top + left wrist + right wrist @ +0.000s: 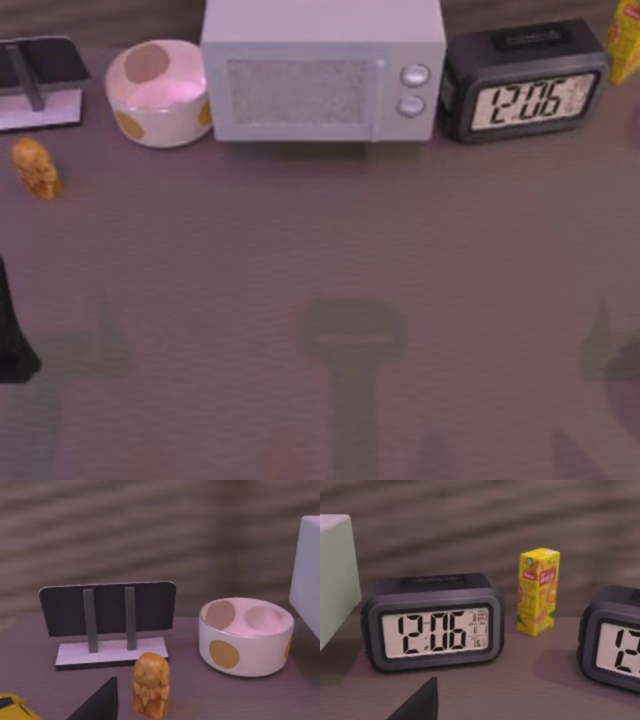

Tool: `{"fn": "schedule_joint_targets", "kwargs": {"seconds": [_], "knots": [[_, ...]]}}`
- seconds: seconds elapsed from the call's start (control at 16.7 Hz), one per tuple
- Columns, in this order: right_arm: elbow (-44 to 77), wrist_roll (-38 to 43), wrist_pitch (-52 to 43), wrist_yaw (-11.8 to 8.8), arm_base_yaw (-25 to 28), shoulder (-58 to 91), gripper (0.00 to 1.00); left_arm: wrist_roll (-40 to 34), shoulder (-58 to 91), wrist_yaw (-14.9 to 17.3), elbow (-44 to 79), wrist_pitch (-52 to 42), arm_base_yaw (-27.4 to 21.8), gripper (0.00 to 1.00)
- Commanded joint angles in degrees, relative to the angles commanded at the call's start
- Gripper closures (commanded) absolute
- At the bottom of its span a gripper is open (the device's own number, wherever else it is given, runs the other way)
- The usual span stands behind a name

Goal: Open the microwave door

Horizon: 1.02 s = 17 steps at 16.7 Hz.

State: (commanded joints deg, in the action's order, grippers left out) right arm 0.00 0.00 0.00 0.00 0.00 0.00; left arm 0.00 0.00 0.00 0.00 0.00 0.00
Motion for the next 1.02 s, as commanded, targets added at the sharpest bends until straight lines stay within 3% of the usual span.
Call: {"fn": "schedule_joint_targets", "kwargs": {"seconds": [0.24, 0.42, 1.02], "knots": [[0.00, 0.00, 0.00, 0.00, 0.00, 0.00, 0.00, -0.33, 1.75, -0.86, 1.58, -0.26, -0.99, 0.00], [0.00, 0.00, 0.00, 0.00, 0.00, 0.00, 0.00, -1.77, 8.97, -4.13, 7.69, -1.08, -4.65, 0.00], [0.00, 0.00, 0.00, 0.00, 0.00, 0.00, 0.00, -13.88, 63.60, -23.63, 48.71, -2.00, -26.60, 0.00]]}}
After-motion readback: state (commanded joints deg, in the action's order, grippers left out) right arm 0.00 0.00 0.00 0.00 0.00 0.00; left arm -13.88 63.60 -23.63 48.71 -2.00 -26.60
